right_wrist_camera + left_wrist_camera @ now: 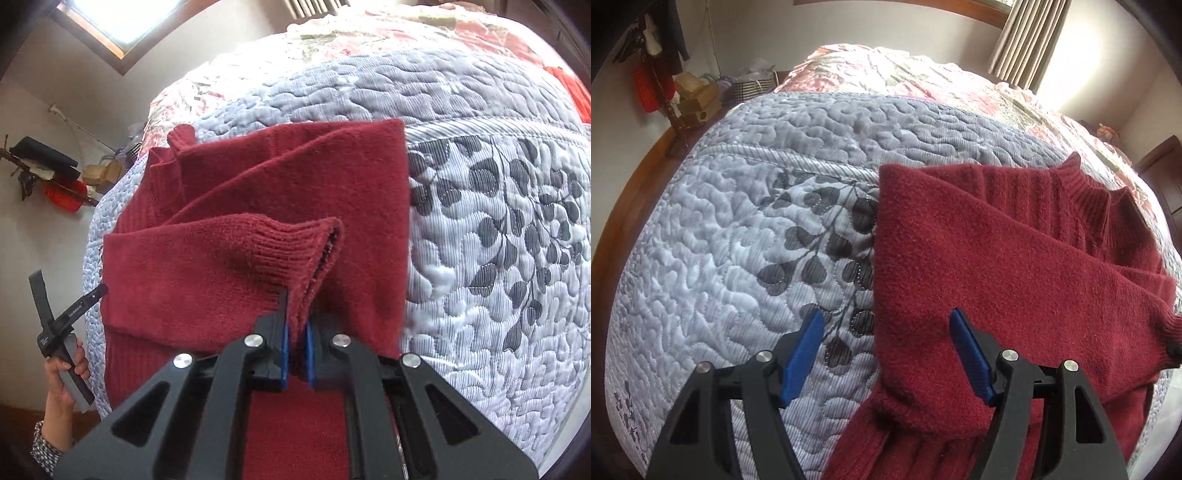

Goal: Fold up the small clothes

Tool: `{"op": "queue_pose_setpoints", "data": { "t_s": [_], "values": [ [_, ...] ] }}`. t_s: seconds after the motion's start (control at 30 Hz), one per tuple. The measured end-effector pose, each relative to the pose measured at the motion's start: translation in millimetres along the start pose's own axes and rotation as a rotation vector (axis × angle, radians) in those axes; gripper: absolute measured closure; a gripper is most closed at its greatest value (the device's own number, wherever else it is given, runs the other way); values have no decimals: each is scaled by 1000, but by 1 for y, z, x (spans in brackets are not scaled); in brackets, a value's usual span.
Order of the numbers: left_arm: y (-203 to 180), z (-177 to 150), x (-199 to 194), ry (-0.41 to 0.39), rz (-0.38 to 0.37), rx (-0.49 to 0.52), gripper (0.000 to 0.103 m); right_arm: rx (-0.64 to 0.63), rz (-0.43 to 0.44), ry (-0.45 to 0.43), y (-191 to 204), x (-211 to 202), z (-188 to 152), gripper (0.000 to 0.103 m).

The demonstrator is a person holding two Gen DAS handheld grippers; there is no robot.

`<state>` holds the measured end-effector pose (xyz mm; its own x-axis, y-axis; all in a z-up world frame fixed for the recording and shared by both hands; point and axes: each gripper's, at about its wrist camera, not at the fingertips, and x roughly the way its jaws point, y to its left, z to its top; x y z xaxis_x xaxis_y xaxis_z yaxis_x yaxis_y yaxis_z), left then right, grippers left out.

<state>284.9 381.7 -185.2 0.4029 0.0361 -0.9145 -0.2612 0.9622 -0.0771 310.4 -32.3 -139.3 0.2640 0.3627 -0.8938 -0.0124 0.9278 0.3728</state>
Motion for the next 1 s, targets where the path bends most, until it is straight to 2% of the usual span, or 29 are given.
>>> {"op": "queue_pose_setpoints", "data": {
  "t_s": [0.1,0.2,0.23,0.27,0.3,0.33,0.43,0.5,0.53,0.63,0.73,0.83,0.87,0.9,1.0],
  "values": [
    [-11,1,12,22,24,36,32,13,-38,26,-10,13,-2,97],
    [-18,1,19,39,49,71,32,7,-42,49,-13,22,-3,90],
    [-19,1,17,38,50,76,32,12,-26,40,-13,20,-2,86],
    [-20,2,13,30,45,76,32,19,-4,33,-15,16,0,67],
    [-20,3,7,14,34,74,32,30,23,20,-18,13,1,60],
    [-22,5,2,-4,29,75,32,42,39,4,-20,11,5,57],
    [-31,9,-5,-27,37,109,31,67,30,1,-26,13,16,57],
    [-39,11,-3,-28,41,134,31,70,28,1,-29,16,23,71],
    [-43,11,0,-25,45,149,31,67,25,-2,-29,17,25,85],
    [-45,8,14,3,62,158,31,20,20,-25,-23,12,27,91],
    [-40,4,25,13,56,127,27,27,-29,-3,-31,19,26,91],
    [-33,4,29,34,35,79,24,60,-19,11,-33,26,26,89],
    [-31,4,27,41,29,66,24,68,-9,7,-32,22,25,83],
    [-30,3,22,39,29,65,26,70,-7,1,-33,16,23,81],
    [-33,-3,-3,-13,63,121,26,35,-43,-6,-26,1,12,71]
  ]
}}
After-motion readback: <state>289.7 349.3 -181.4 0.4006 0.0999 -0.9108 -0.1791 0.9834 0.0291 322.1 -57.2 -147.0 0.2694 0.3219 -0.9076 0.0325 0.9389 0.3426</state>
